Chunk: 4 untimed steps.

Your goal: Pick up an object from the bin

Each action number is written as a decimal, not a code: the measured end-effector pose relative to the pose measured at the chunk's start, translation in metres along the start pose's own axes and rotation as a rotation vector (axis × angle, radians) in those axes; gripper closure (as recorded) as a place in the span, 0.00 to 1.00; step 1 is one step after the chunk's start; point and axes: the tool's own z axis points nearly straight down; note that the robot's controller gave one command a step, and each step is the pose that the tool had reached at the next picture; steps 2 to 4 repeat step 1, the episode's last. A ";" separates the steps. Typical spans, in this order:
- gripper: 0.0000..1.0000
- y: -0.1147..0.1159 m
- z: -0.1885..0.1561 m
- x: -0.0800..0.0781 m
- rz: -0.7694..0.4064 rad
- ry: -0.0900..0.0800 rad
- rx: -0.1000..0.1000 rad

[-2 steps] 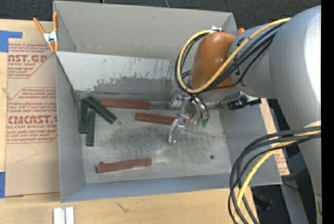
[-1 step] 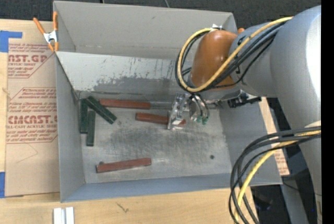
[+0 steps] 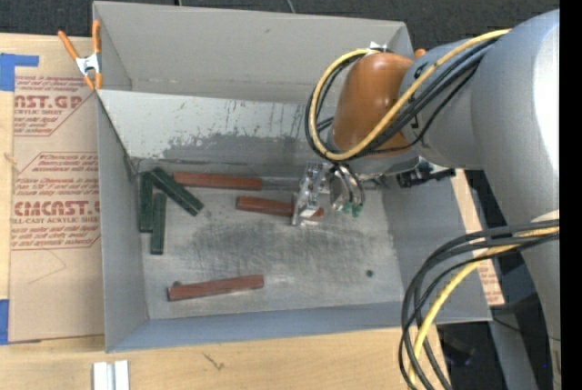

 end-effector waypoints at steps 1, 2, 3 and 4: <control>1.00 -0.006 -0.199 0.005 0.015 0.014 0.001; 1.00 -0.006 -0.199 0.005 0.015 0.014 0.001; 1.00 -0.006 -0.199 0.005 0.015 0.014 0.001; 1.00 -0.006 -0.199 0.005 0.015 0.014 0.001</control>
Offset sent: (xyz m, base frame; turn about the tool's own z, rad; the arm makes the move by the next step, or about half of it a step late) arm 0.0000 0.0000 0.0000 0.0000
